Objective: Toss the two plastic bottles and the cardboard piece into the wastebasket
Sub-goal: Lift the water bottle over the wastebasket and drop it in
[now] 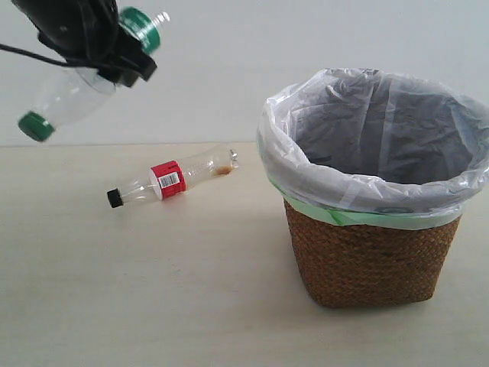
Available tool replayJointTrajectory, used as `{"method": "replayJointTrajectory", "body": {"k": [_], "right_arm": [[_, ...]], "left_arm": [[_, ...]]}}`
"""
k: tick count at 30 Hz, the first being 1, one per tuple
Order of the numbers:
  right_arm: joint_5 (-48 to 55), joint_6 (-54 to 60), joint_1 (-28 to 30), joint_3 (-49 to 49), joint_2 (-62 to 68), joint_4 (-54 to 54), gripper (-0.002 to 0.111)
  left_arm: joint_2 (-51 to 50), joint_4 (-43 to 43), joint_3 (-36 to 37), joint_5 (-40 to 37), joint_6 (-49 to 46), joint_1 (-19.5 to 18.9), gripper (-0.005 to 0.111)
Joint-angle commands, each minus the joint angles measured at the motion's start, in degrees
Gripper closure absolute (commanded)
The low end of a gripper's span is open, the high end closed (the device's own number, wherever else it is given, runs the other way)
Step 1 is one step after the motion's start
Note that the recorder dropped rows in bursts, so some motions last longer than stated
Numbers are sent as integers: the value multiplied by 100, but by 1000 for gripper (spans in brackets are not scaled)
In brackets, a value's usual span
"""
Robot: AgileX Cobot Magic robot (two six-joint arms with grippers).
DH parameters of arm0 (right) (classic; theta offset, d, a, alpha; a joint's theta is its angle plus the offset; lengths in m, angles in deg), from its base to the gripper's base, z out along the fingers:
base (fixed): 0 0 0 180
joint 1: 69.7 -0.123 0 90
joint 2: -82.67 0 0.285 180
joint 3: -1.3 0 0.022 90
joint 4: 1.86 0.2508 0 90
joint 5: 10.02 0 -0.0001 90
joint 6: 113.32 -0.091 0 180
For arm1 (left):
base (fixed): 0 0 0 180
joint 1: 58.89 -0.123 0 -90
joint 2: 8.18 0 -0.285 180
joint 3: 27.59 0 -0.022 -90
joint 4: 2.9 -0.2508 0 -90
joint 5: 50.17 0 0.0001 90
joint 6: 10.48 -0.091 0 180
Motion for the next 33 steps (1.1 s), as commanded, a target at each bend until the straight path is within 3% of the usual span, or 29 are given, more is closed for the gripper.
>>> {"method": "replayJointTrajectory", "body": {"k": [1, 10, 15, 18, 21, 24, 26, 28, 29, 33], "right_arm": [[-68, 0, 29, 2, -30, -9, 108], [-68, 0, 29, 2, -30, -9, 108], [-68, 0, 29, 2, -30, -9, 108], [-68, 0, 29, 2, -30, -9, 108], [-68, 0, 29, 2, -30, -9, 108], [-68, 0, 29, 2, -30, -9, 108], [-68, 0, 29, 2, -30, -9, 108], [-68, 0, 29, 2, -30, -9, 108], [-68, 0, 29, 2, -30, -9, 108], [-68, 0, 29, 2, -30, -9, 108]], "left_arm": [[309, -500, -351, -281, 330, -6, 103], [282, -383, -570, -551, 591, 6, 103], [42, 648, -570, -398, 274, 6, 103], [-47, 1883, -592, 96, 231, 15, 103], [-57, 4210, -706, 632, -757, 15, 99], [-51, 7518, -839, 777, -2963, 15, 80], [-51, 8953, -839, 777, -4245, 91, 55], [-61, 9439, -839, 988, -4452, 205, 11], [-60, 9439, -839, 1093, -4388, 258, -2], [-60, 9223, -839, 1116, -4374, 295, 0]]}}
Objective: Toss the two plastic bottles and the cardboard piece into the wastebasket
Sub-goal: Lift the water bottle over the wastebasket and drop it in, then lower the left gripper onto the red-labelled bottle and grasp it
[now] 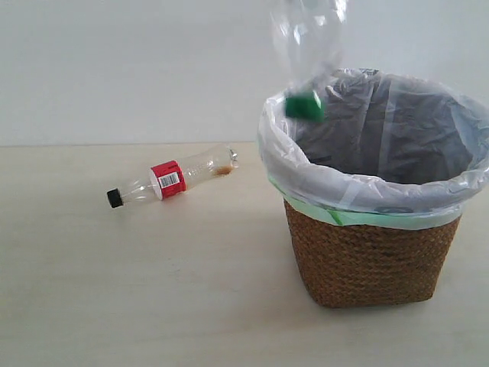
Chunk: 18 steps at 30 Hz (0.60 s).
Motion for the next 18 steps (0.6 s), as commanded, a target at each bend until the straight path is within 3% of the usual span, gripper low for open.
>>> {"method": "replayJointTrajectory", "body": {"k": [1, 11, 15, 17, 18], "right_arm": [[-68, 0, 29, 2, -30, -9, 108], [-68, 0, 29, 2, -30, -9, 108], [-68, 0, 29, 2, -30, -9, 108], [-68, 0, 29, 2, -30, -9, 108], [-68, 0, 29, 2, -30, -9, 108]], "left_arm": [[9, 59, -13, 132, -161, 50, 0], [9, -304, -13, 107, -161, 38, 0], [9, -2028, -13, 6, 240, 38, 0], [-47, -4487, 59, -282, 1213, 38, 0], [-80, -5089, 96, -394, 1325, 38, 0]]}}
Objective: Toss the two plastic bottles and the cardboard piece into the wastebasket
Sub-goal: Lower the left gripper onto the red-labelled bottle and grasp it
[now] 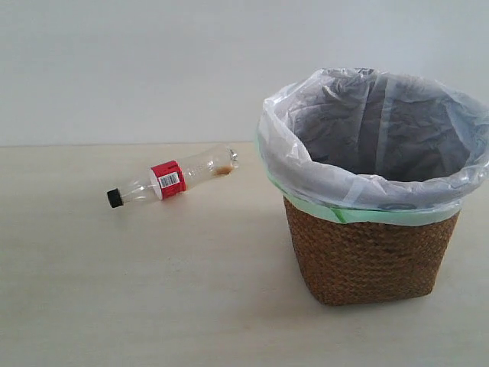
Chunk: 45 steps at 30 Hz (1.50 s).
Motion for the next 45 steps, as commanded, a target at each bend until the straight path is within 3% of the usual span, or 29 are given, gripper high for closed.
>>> {"method": "replayJointTrajectory", "body": {"k": [1, 3, 7, 11, 18, 20, 24, 26, 29, 35, 45], "right_arm": [[-68, 0, 29, 2, -30, -9, 108], [-68, 0, 29, 2, -30, -9, 108], [-68, 0, 29, 2, -30, -9, 108], [-68, 0, 29, 2, -30, -9, 108], [-68, 0, 29, 2, -30, -9, 108], [-68, 0, 29, 2, -30, -9, 108], [-68, 0, 29, 2, -30, -9, 108], [-68, 0, 29, 2, -30, -9, 108], [-68, 0, 29, 2, -30, -9, 108], [-68, 0, 29, 2, -30, -9, 108], [-57, 0, 29, 2, -30, -9, 108]], "left_arm": [[-147, -2912, 190, -562, 908, 13, 0], [-372, -4149, 405, -845, 1321, 4, 0], [-1028, -5255, 548, -837, 1786, 4, 0], [-1508, -5616, 548, -591, 2252, 4, 0], [-2320, -6113, 548, 481, 2447, 4, 0], [-2611, -7001, 548, 760, 3033, 4, 10], [-2895, -7889, 548, 950, 3607, 4, 35], [-3033, -8116, 548, 1158, 3607, 0, 39], [-3181, -8134, 548, 1354, 3607, 0, 33], [-3315, -8200, 548, 1517, 3676, -39, 10], [-3648, -8212, 548, 2232, 4299, -528, 8]]}}
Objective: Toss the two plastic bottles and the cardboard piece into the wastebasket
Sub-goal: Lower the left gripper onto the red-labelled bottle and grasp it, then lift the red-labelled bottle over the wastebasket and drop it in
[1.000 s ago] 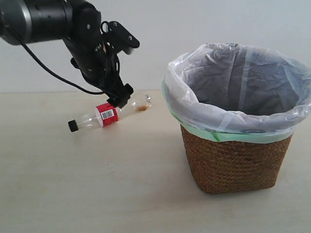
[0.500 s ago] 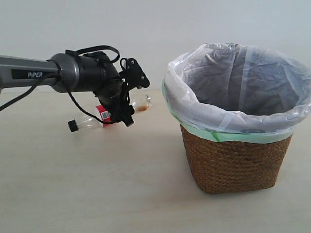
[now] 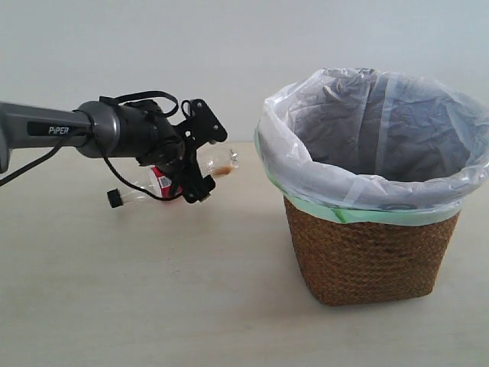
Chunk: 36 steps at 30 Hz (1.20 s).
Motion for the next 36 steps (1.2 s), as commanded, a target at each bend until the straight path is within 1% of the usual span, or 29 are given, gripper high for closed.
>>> {"method": "replayJointTrajectory", "body": {"k": [1, 4, 6, 7, 8, 9, 10, 12, 13, 14, 19, 21, 23, 27, 31, 36], "right_arm": [[-57, 0, 29, 2, -30, -9, 108], [-57, 0, 29, 2, -30, -9, 108], [-57, 0, 29, 2, -30, -9, 108], [-57, 0, 29, 2, -30, -9, 108], [-57, 0, 29, 2, -30, -9, 108], [-57, 0, 29, 2, -30, -9, 108], [-57, 0, 29, 2, -30, -9, 108], [-57, 0, 29, 2, -30, -9, 108], [-57, 0, 29, 2, -30, -9, 108], [-57, 0, 29, 2, -30, -9, 108], [-57, 0, 29, 2, -30, -9, 108], [-57, 0, 29, 2, -30, -9, 108], [-57, 0, 29, 2, -30, -9, 108], [-57, 0, 29, 2, -30, -9, 108], [-57, 0, 29, 2, -30, -9, 108], [-57, 0, 29, 2, -30, -9, 108]], "left_arm": [[-241, -17, 11, 222, 379, -221, 8], [-340, -30, 11, 290, 393, -261, 8], [-368, -31, 11, 395, 393, -260, 11], [-367, -31, 11, 447, 393, -260, 15], [-367, -6, 11, 485, 393, -260, 22], [-367, 9, 11, 498, 393, -260, 31], [-367, 114, 11, 498, 440, -260, 44], [-367, 433, 11, 394, 456, -260, 73], [-367, 447, 11, 254, 456, -260, 90], [-367, 419, 11, 68, 431, -260, 102], [-166, 392, 0, -1026, 413, -260, 101], [8, 392, 0, -1321, 413, -260, 102], [281, 403, 0, -1582, 489, -260, 103], [978, 392, 0, -2080, 971, -260, 103], [1704, 137, 0, -2708, 1398, -260, 103], [2614, -78, 0, -3165, 1780, -260, 103]]}}
